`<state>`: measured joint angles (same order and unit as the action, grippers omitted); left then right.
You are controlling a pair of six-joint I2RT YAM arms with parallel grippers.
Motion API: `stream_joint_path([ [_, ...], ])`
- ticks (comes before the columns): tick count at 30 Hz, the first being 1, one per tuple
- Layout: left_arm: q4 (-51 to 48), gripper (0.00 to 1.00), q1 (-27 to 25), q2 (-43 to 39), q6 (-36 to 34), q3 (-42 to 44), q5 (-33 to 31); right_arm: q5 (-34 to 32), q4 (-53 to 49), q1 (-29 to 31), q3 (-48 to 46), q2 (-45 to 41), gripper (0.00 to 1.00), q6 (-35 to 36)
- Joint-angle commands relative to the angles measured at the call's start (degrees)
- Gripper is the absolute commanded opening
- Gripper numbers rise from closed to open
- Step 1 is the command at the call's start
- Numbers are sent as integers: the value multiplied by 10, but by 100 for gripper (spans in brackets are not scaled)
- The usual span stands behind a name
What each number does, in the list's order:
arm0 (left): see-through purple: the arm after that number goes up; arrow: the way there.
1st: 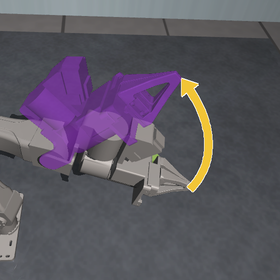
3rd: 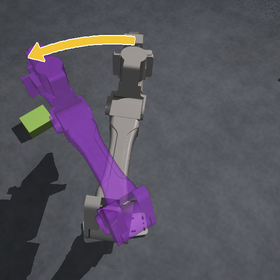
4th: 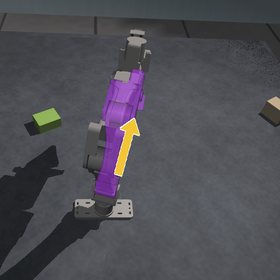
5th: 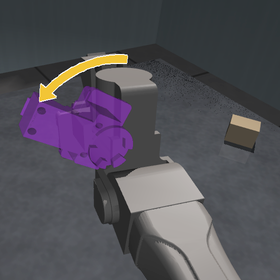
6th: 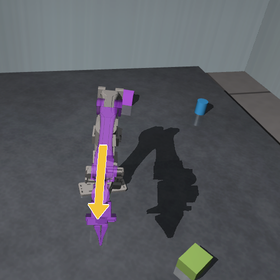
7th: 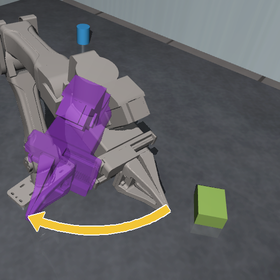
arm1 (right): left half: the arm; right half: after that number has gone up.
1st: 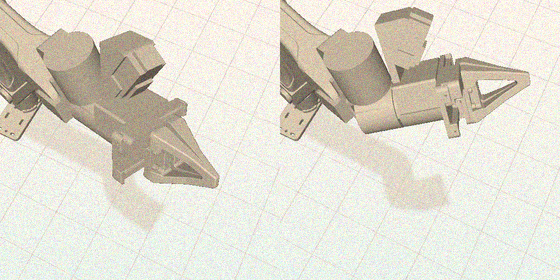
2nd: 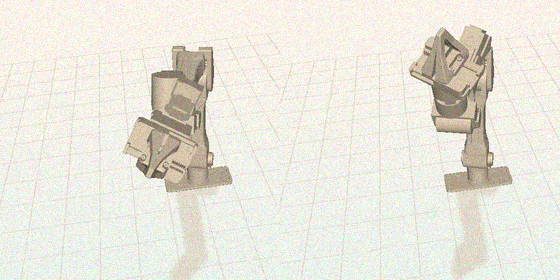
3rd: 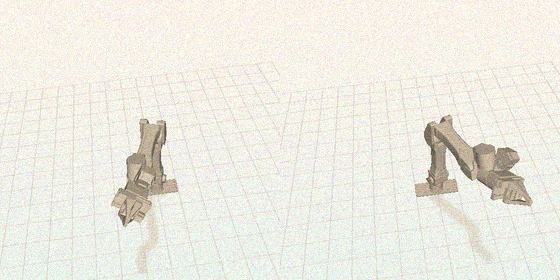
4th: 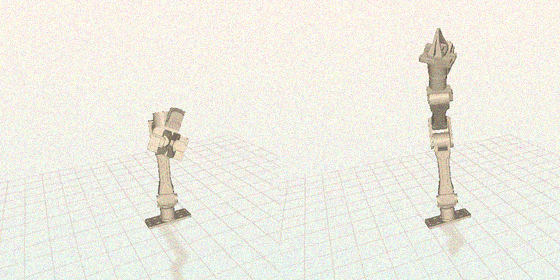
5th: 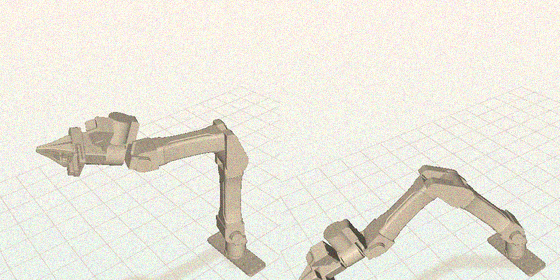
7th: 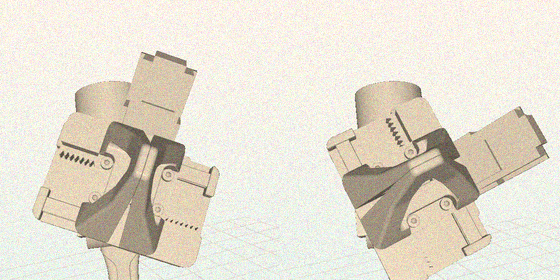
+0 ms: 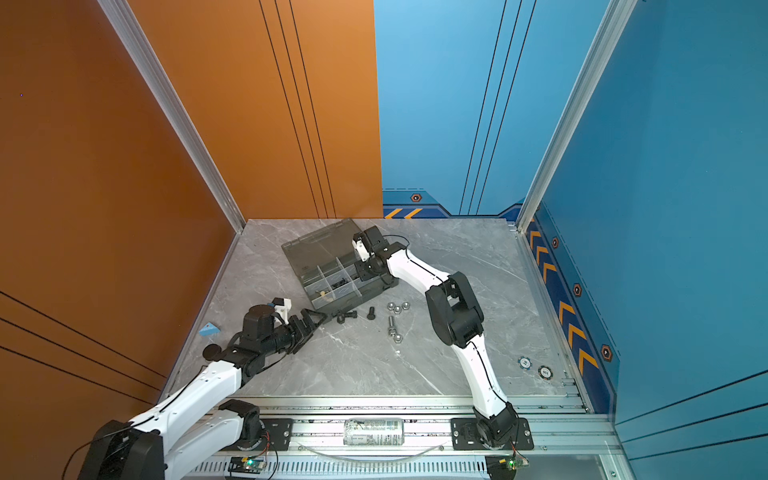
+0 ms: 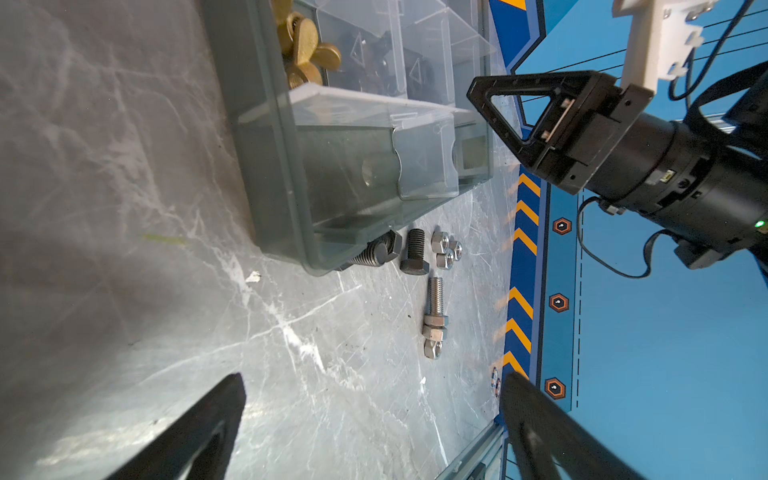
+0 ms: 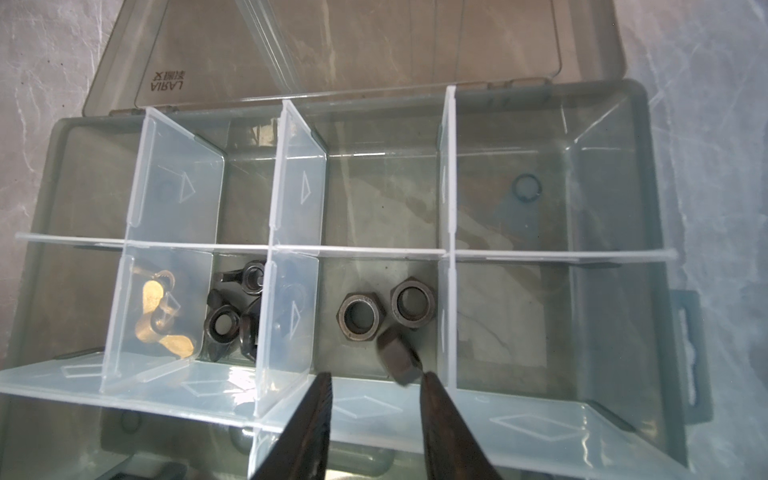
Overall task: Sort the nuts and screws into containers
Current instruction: 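Open the right gripper to drop the hex nut into the compartment, then move the open right gripper back to the pile above a silver hex nut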
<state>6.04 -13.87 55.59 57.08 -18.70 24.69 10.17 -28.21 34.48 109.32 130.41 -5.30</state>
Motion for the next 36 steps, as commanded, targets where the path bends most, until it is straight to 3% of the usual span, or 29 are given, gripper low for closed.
stream_joint_path([
  [1,-5,98,5,0,0,2,5,-13,-27,-2,14,-18,42,3],
  [13,-24,98,3,-4,-6,-12,4,-62,-61,-4,-60,-126,44,-30],
  [23,-21,98,1,-1,-7,-18,8,-98,-92,-14,-224,-229,47,-102],
  [36,-20,98,-1,6,-8,-18,5,-137,-97,-29,-348,-266,49,-119],
])
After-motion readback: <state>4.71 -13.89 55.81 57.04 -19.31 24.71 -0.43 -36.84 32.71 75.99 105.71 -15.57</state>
